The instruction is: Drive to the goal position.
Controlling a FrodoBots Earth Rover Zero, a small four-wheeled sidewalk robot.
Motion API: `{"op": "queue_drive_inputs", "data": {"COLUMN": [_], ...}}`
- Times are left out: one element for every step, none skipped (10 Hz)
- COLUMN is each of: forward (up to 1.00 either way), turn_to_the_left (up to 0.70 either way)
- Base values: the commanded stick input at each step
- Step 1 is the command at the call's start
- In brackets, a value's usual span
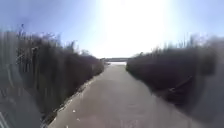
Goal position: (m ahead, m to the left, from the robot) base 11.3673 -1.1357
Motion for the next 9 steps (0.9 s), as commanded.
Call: {"op": "queue_drive_inputs", "data": {"forward": [0.70, 0.70, 0.70, 0.70, 0.70, 0.70, 0.70, 0.70, 0.70], "turn_to_the_left": [0.05, 0.05, 0.05, 0.05, 0.05, 0.05, 0.05, 0.05, 0.05]}}
